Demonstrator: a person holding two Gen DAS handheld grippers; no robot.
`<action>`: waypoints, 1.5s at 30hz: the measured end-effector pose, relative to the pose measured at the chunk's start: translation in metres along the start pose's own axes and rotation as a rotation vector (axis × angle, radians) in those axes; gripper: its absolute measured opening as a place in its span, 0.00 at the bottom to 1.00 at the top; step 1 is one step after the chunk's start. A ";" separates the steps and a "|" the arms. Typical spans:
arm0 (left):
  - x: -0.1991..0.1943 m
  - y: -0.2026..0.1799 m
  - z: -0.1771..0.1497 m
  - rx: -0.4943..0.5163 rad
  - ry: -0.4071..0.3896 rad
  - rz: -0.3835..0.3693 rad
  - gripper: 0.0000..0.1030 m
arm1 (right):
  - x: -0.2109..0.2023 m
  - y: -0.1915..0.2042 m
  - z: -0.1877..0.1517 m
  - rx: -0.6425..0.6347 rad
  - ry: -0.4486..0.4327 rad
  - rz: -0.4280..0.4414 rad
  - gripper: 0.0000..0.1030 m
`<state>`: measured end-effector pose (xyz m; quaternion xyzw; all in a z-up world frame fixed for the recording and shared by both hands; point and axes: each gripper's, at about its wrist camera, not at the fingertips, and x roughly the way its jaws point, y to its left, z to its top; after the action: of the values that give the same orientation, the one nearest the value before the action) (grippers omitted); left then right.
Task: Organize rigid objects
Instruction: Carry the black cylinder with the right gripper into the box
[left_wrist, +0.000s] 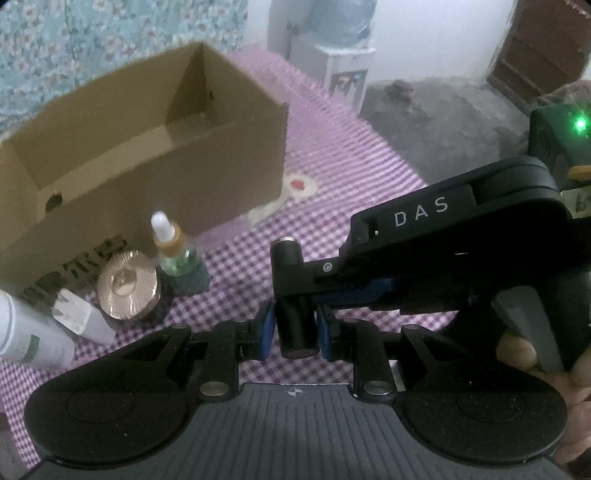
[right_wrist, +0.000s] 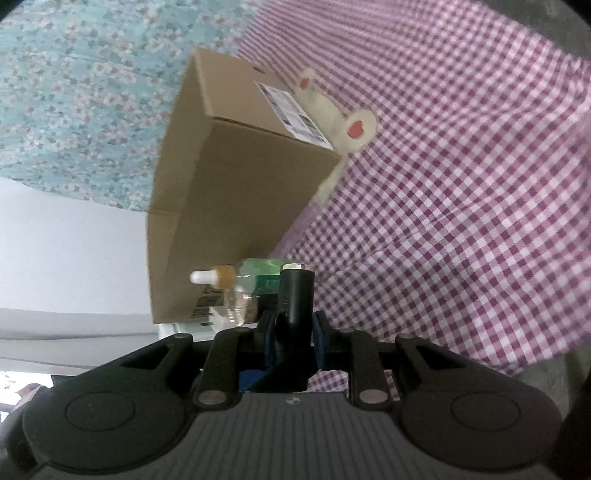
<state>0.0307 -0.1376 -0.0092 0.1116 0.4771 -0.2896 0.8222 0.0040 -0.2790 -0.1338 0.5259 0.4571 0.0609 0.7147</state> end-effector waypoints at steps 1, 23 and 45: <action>-0.007 -0.002 0.001 0.004 -0.018 -0.003 0.23 | -0.005 0.004 -0.001 -0.007 -0.012 0.005 0.23; -0.084 0.079 0.070 -0.162 -0.237 0.193 0.23 | 0.019 0.181 0.045 -0.325 0.006 0.179 0.23; 0.044 0.192 0.083 -0.378 0.233 0.259 0.25 | 0.231 0.172 0.101 -0.254 0.419 -0.143 0.24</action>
<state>0.2185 -0.0373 -0.0213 0.0490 0.5961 -0.0727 0.7981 0.2767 -0.1426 -0.1279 0.3740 0.6198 0.1748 0.6674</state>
